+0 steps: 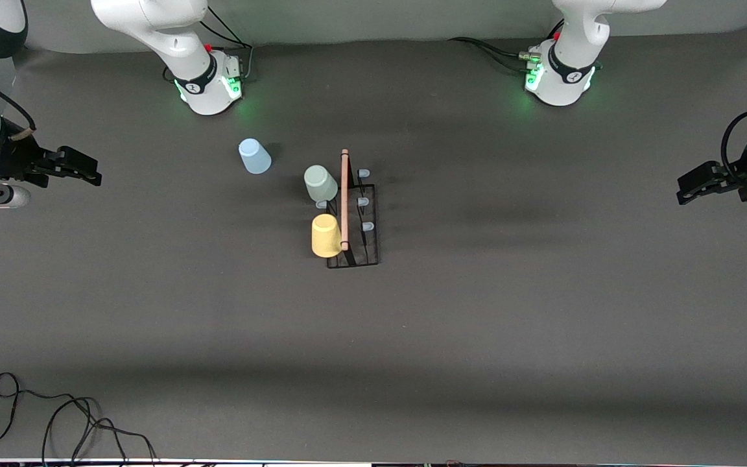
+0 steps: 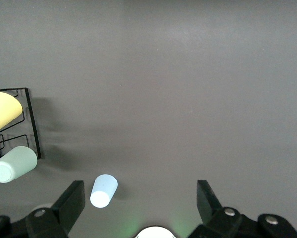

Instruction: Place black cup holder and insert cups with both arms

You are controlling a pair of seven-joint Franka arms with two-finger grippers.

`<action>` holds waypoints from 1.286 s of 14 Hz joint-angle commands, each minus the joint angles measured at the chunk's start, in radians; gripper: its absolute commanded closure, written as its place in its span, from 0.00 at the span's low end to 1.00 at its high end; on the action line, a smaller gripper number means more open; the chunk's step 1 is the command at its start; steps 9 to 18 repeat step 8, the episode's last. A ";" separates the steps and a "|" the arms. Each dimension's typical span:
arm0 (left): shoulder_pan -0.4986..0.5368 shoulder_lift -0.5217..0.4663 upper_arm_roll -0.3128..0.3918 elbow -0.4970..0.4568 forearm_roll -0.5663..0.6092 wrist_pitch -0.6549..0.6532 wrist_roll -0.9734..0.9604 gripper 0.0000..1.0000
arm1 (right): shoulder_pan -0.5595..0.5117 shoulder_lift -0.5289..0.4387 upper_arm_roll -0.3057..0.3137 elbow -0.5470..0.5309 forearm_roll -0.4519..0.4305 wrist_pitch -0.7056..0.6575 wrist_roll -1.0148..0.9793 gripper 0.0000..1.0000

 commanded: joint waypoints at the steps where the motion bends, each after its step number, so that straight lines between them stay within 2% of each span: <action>1: -0.005 -0.003 0.005 0.000 0.016 0.013 -0.012 0.00 | -0.011 -0.003 0.013 0.004 -0.020 0.003 -0.014 0.00; 18: -0.010 -0.006 0.005 0.000 0.013 0.000 -0.014 0.01 | -0.012 -0.006 0.008 0.002 -0.020 -0.006 -0.015 0.00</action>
